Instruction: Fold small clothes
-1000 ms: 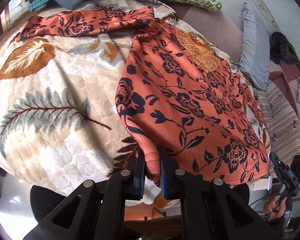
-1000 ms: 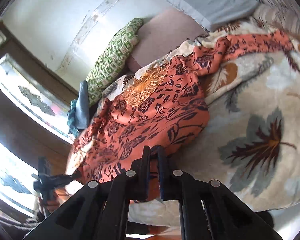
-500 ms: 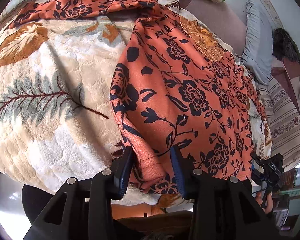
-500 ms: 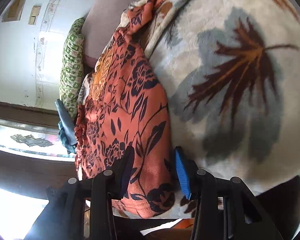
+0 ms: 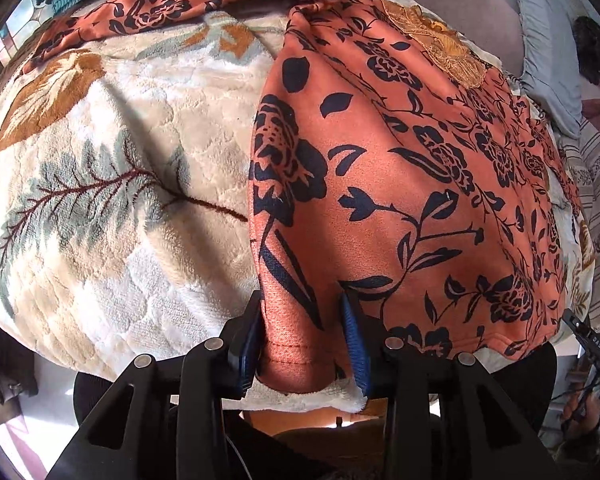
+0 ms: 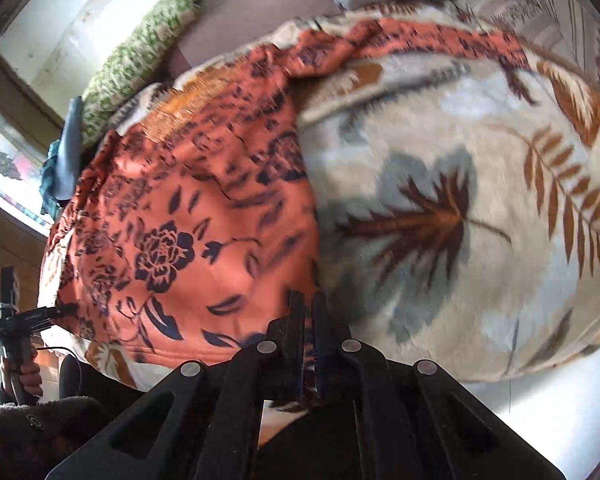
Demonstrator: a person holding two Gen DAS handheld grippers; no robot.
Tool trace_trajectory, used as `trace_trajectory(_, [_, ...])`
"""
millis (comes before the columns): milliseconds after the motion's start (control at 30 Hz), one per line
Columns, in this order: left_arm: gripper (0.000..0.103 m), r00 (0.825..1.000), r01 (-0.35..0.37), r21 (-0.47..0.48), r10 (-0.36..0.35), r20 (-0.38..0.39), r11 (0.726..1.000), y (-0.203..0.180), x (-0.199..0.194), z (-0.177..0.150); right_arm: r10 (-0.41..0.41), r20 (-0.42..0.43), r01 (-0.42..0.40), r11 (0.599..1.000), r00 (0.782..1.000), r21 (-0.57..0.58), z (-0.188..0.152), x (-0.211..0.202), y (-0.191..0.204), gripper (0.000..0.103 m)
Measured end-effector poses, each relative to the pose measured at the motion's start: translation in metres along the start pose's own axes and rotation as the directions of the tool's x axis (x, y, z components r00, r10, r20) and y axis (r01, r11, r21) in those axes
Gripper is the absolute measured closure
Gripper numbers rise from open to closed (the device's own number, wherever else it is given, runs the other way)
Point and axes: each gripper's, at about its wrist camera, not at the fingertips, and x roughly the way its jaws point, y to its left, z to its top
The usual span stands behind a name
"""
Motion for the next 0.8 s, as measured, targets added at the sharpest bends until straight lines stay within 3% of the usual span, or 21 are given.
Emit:
trace_trajectory(100, [0.067,0.996,0.084,0.023,-0.085,0.033,0.996,-0.001,-0.022,0.006,0.065,0.029,-0.067,0.994,0.997,0.088,0.005,-0.008,-0.021,0.094])
trace_trajectory(167, [0.061,0.991,0.096,0.034,-0.099,0.088,0.995,-0.003,-0.037,0.019,0.072,0.087,-0.081,0.991,0.994,0.104,0.021,-0.021,-0.026,0.090])
trace_trajectory(200, [0.050,0.989,0.091,0.028,-0.093,0.112,0.995,-0.004,-0.040,0.026,0.096,0.105,-0.107,0.989,0.990,0.101,0.032,-0.022,-0.024,0.075])
trace_trajectory(233, [0.042,0.988,0.085,0.012,-0.086,0.130,0.996,-0.005,-0.039,0.034,0.129,0.104,-0.140,0.986,0.986,0.096,0.043,-0.019,-0.021,0.045])
trace_trajectory(267, [0.042,0.986,0.090,-0.002,-0.089,0.139,0.996,-0.005,-0.037,0.039,0.149,0.100,-0.160,0.982,0.984,0.102,0.051,-0.012,-0.020,0.033])
trace_trajectory(300, [0.042,0.987,0.096,-0.012,-0.093,0.132,0.995,-0.004,-0.031,0.044,0.156,0.099,-0.168,0.979,0.983,0.117,0.059,-0.003,-0.016,0.028])
trace_trajectory(367, [0.042,0.993,0.086,-0.038,-0.082,0.089,0.996,-0.005,-0.011,0.056,0.202,0.062,-0.209,0.967,0.977,0.144,0.070,0.025,-0.010,0.029])
trace_trajectory(433, [0.047,0.998,0.052,-0.055,-0.050,0.042,0.997,-0.003,0.012,0.060,0.176,0.002,-0.174,0.970,0.984,0.171,0.075,0.057,0.002,0.032])
trace_trajectory(467, [0.052,0.999,0.035,-0.050,-0.033,0.027,0.998,-0.005,0.023,0.060,0.163,-0.012,-0.159,0.974,0.987,0.159,0.076,0.067,0.009,0.039])
trace_trajectory(500, [0.063,1.000,0.020,-0.035,-0.019,0.022,0.999,-0.009,0.027,0.058,0.150,0.010,-0.151,0.982,0.989,0.111,0.078,0.069,0.018,0.087])
trace_trajectory(533, [0.064,0.999,0.001,-0.021,0.000,0.032,1.000,-0.012,0.029,0.058,0.161,0.010,-0.161,0.985,0.987,0.060,0.081,0.067,0.027,0.098])
trace_trajectory(633, [0.064,0.998,-0.023,-0.008,0.024,0.057,1.000,-0.012,0.036,0.057,0.091,0.123,-0.086,0.995,0.988,-0.046,0.088,0.041,0.041,0.098])
trace_trajectory(700, [0.064,0.998,-0.011,-0.017,0.012,0.057,1.000,-0.009,0.036,0.057,0.002,0.083,0.003,0.998,0.997,-0.059,0.092,0.053,0.033,0.097])
trace_trajectory(767, [0.065,0.999,0.013,-0.024,-0.012,0.049,1.000,-0.005,0.033,0.057,-0.023,-0.017,0.022,0.999,1.000,-0.031,0.089,0.075,0.021,0.096])
trace_trajectory(800, [0.066,0.999,0.037,-0.028,-0.036,0.038,0.999,-0.002,0.030,0.057,-0.019,-0.010,0.019,0.999,1.000,-0.028,0.086,0.074,0.018,0.095])
